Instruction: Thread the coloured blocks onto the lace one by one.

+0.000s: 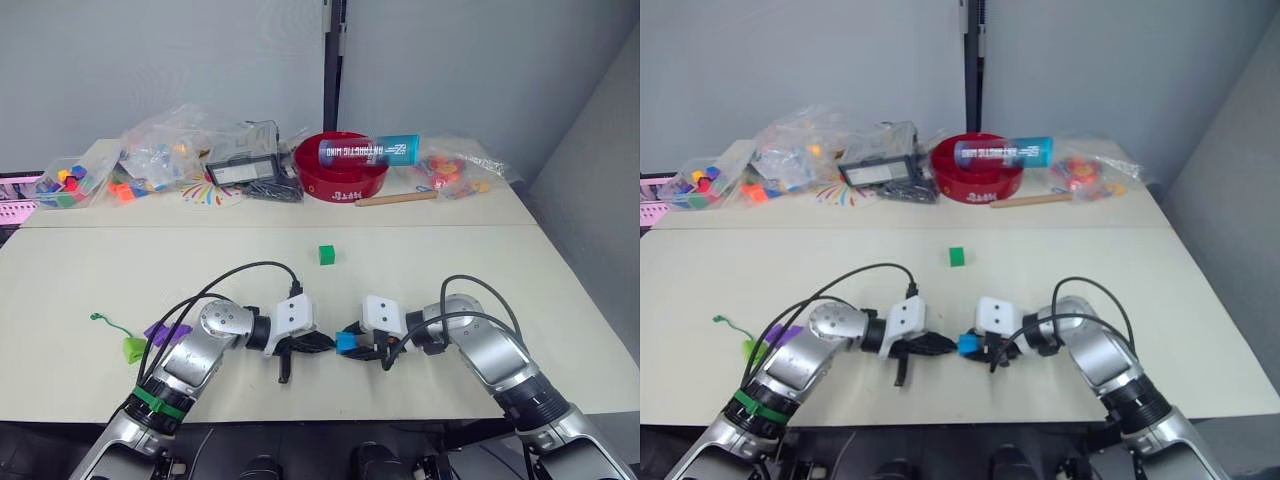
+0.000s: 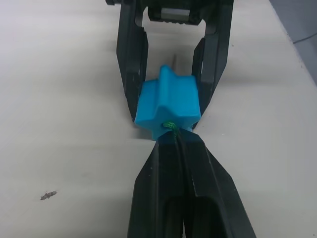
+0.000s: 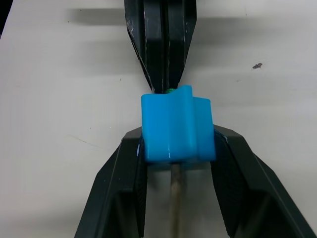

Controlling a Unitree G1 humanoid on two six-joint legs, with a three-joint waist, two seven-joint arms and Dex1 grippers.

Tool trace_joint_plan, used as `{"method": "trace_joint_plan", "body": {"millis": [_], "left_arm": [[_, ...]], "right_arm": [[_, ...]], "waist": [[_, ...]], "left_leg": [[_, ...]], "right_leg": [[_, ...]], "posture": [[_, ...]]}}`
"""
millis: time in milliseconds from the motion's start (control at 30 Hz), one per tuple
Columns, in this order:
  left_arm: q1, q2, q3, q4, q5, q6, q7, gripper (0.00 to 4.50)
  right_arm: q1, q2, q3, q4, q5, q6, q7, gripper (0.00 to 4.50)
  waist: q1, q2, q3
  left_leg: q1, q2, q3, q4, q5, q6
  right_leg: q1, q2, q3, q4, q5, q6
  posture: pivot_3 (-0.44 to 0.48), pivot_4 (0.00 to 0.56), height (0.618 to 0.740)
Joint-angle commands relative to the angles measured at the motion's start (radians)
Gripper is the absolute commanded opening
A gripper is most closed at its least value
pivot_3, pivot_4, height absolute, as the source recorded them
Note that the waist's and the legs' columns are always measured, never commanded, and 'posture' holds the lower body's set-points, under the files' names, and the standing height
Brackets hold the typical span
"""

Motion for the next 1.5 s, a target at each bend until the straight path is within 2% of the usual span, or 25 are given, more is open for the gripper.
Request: {"method": "trace_joint_plan", "body": {"millis": [33,200,300,533,667,733,933,1100,1233,1467,1500], "left_arm": [[-0.013,0.007,0.001,-0.009,0.013,0.008,0.014,0.02],[-0.005,0.019,0.027,-0.017,0.001,0.022,0.028,0.02],[0.003,0.026,0.054,-0.043,-0.027,0.025,0.030,0.83],[0.030,0.081,0.085,-0.100,-0.061,0.031,-0.005,3.09],[0.024,0.081,0.081,-0.091,-0.054,0.015,0.000,3.09],[0.016,0.070,0.070,-0.087,-0.050,0.012,0.000,3.12],[-0.012,0.033,0.029,-0.075,-0.037,-0.004,-0.013,3.12],[-0.046,-0.008,-0.011,-0.032,-0.021,-0.024,-0.015,3.12],[-0.066,-0.034,-0.039,0.004,-0.007,-0.030,-0.021,3.12],[-0.089,-0.077,-0.077,0.097,0.037,-0.054,-0.015,3.12],[-0.090,-0.079,-0.078,0.101,0.038,-0.055,-0.017,2.86]], "right_arm": [[-0.005,0.010,0.018,-0.008,-0.002,0.006,-0.004,1.32],[-0.006,0.010,0.017,-0.002,-0.003,0.003,-0.004,1.32],[-0.006,0.015,0.020,0.002,-0.005,0.003,-0.006,1.32],[-0.008,0.020,0.020,0.004,-0.008,0.004,-0.004,1.32],[-0.005,0.027,0.014,0.000,0.001,0.009,-0.006,1.32],[-0.004,0.034,0.003,-0.007,0.010,0.020,-0.014,2.35],[0.027,-0.009,-0.055,-0.090,0.077,0.071,0.004,4.35],[0.111,-0.109,-0.152,-0.199,0.166,0.102,0.033,4.44],[0.157,-0.156,-0.190,-0.214,0.181,0.104,0.012,4.44],[0.166,-0.155,-0.171,-0.189,0.156,0.084,-0.038,4.44],[0.165,-0.151,-0.166,-0.187,0.154,0.082,-0.043,4.48]], "waist": [[-0.002,0.000,0.000],[-0.002,0.000,0.000],[-0.002,0.000,0.000],[-0.003,0.000,0.000],[-0.002,0.000,0.000],[-0.002,0.000,0.000],[0.002,0.000,0.000],[0.008,0.000,0.000],[0.004,0.000,0.000],[0.001,0.000,0.000],[0.002,0.000,0.000]], "left_leg": [[0.000,0.000,0.000,0.000,0.000,0.000],[0.000,0.000,0.000,0.000,0.000,0.000],[0.000,0.000,0.000,0.000,0.000,0.000],[0.000,0.000,0.000,0.000,0.000,0.000],[0.000,0.000,0.000,0.000,0.000,0.000],[0.000,0.000,0.000,0.000,0.000,0.000],[-0.001,0.000,0.000,0.000,0.000,0.000],[-0.001,0.000,0.000,0.000,0.000,0.000],[-0.001,0.000,0.000,0.000,0.000,0.000],[-0.001,0.000,0.000,0.000,0.000,0.000],[-0.001,0.000,0.000,0.000,0.000,0.000]], "right_leg": [[0.000,0.000,0.000,0.000,0.000,0.000],[0.000,0.000,0.000,0.000,0.000,0.000],[0.000,0.000,0.000,0.000,0.000,0.000],[0.000,0.000,0.000,0.001,0.000,0.000],[0.000,0.000,0.000,0.000,0.000,0.000],[0.000,0.000,0.000,0.000,0.000,0.000],[-0.001,0.000,0.000,0.000,0.000,0.000],[0.000,0.000,0.000,-0.002,0.000,0.000],[0.000,0.000,0.000,-0.002,0.000,0.000],[0.000,0.000,0.000,-0.001,0.000,0.000],[0.000,0.000,0.000,-0.001,0.000,0.000]], "posture": [[0.000,0.150,0.740],[0.000,0.150,0.740],[0.000,0.150,0.740],[0.000,0.150,0.740],[0.000,0.150,0.740],[0.000,0.150,0.740],[0.000,0.150,0.740],[0.000,0.150,0.740],[0.000,0.150,0.740],[0.000,0.150,0.740],[0.000,0.150,0.740]]}}
